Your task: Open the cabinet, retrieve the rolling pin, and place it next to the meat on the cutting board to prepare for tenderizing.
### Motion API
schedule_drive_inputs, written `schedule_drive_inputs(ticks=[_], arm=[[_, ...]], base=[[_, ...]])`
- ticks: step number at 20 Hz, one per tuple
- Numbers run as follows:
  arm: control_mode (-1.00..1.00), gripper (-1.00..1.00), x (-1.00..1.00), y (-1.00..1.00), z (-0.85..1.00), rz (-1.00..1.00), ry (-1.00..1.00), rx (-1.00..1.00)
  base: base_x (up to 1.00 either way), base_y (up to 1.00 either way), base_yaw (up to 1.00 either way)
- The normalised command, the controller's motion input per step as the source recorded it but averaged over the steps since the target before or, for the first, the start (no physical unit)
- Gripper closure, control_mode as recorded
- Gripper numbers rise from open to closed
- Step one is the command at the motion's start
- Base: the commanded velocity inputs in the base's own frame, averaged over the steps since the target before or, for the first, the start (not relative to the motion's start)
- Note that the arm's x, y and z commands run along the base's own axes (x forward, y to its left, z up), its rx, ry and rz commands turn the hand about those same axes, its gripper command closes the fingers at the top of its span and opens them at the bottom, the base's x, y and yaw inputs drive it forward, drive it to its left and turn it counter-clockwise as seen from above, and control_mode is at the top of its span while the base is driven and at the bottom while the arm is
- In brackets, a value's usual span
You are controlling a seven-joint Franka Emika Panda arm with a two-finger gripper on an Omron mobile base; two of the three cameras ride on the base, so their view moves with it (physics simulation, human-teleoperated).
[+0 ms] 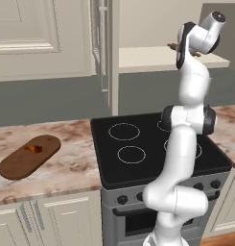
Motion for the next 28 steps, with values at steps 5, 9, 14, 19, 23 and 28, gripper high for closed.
schedule_drive_inputs(ticks=[5,9,14,19,23,28], arm=[[-1.0,1.0,-0.29,0.09,-0.37,0.0,0.02,0.01],[-1.0,1.0,-0.58,0.2,-0.34,0.01,-0.03,0.05],[-1.0,1.0,-0.8,0.45,-0.25,0.05,-0.09,0.04],[-1.0,1.0,-0.94,0.56,-0.29,0.06,-0.2,0.0],[-1.0,1.0,-0.98,0.65,-0.26,0.06,-0.25,0.0],[-1.0,1.0,-1.0,0.63,-0.24,0.05,-0.27,-0.01]], base=[[0.0,0.0,0.0],[0.0,0.0,0.0],[0.0,0.0,0.0],[0.0,0.0,0.0],[0.0,0.0,0.0],[0.0,0.0,0.0]])
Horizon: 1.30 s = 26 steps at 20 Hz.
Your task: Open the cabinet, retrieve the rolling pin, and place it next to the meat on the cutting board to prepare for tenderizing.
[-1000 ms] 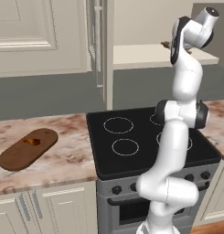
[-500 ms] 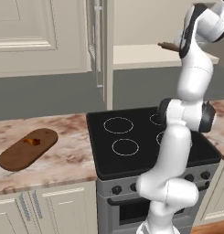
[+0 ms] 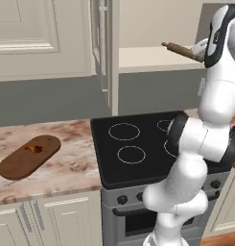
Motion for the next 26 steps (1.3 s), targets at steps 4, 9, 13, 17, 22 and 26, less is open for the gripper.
schedule_drive_inputs(ticks=[4,9,13,17,22,26], arm=[[-1.0,1.0,-0.88,0.65,-0.3,0.05,-0.2,-0.04],[-1.0,1.0,-0.78,0.56,-0.26,0.05,-0.08,-0.01],[-1.0,1.0,-0.81,0.32,-0.16,0.03,0.0,0.0],[-1.0,1.0,-0.84,0.2,-0.21,0.03,0.0,0.01],[-1.0,1.0,-0.82,0.2,-0.22,0.04,0.0,0.0],[-1.0,1.0,-0.72,0.2,-0.17,0.06,0.02,0.0]], base=[[0.0,0.0,0.0],[0.0,0.0,0.0],[0.0,0.0,0.0],[0.0,0.0,0.0],[0.0,0.0,0.0],[0.0,0.0,0.0]])
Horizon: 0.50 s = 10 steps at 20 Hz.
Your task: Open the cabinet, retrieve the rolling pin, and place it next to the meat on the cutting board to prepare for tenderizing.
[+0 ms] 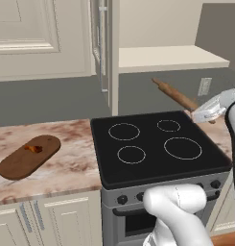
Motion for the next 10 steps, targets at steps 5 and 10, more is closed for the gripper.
schedule_drive_inputs(ticks=[5,10], arm=[[-1.0,1.0,-0.46,0.28,-0.11,0.05,0.05,0.0],[-1.0,1.0,-0.04,0.21,-0.04,0.0,0.06,0.0]], base=[[0.0,0.0,0.0],[0.0,0.0,0.0]])
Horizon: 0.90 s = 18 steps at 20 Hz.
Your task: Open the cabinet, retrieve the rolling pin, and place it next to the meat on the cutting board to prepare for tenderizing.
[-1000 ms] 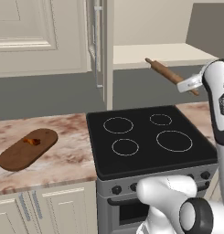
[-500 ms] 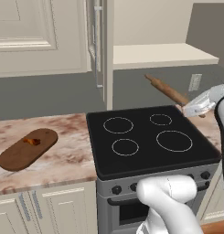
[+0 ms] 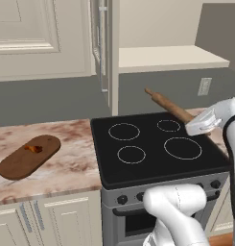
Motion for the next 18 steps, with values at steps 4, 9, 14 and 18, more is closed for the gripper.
schedule_drive_inputs(ticks=[4,9,14,18], arm=[[-1.0,1.0,-0.01,0.01,-0.09,0.0,-0.01,-0.01],[1.0,1.0,-0.39,0.12,-0.26,0.0,-0.01,0.0],[1.0,1.0,0.0,0.0,0.0,0.0,0.0,0.0],[1.0,1.0,0.0,0.0,0.0,0.0,0.0,0.0]], base=[[0.0,0.0,0.0],[-0.16,0.06,0.0],[-0.85,0.39,0.0],[-0.65,0.57,0.0]])
